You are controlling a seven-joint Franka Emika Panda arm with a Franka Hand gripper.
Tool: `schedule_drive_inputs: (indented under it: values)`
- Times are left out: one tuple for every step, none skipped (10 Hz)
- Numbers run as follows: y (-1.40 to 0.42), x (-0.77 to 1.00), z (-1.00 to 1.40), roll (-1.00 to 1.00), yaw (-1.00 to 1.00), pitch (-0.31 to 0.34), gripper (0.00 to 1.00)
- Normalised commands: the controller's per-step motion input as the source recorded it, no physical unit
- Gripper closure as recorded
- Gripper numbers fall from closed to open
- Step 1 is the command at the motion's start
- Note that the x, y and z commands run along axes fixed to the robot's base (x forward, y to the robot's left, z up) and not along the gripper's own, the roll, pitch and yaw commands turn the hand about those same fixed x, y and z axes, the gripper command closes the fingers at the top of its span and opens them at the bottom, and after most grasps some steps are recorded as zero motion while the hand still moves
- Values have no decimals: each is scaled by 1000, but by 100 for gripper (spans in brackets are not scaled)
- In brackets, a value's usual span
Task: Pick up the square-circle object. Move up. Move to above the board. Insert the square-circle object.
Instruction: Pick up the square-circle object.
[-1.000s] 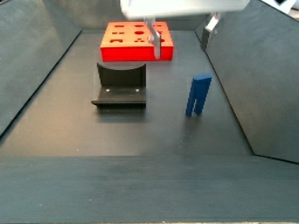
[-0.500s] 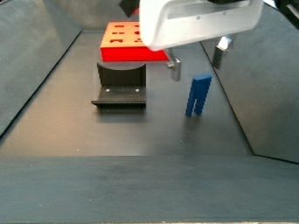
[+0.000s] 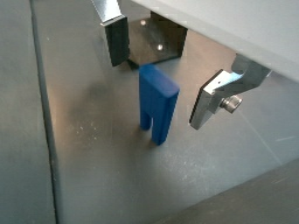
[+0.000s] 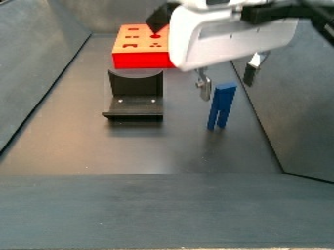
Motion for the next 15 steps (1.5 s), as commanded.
schedule_drive_inputs:
  values:
    - [34,0,-529,-240,0,-30,0]
    - [40,0,-446,-241,0,-34,0]
    - [0,0,-263,-151,3,0,0]
    - [3,0,0,-30,0,-16,0]
    - [0,-40,-40,90,-9,0,0]
    - [0,0,-14,63,0,0,0]
    - [0,0,0,0,0,0,100]
    - [0,0,0,0,0,0,100]
    - [0,0,0,0,0,0,100]
    - [0,0,0,0,0,0,100]
    - [0,0,0,0,0,0,100]
    - [0,0,0,0,0,0,100]
    - [0,0,0,0,0,0,100]
    - [0,0,0,0,0,0,100]
    - [0,0,0,0,0,0,100]
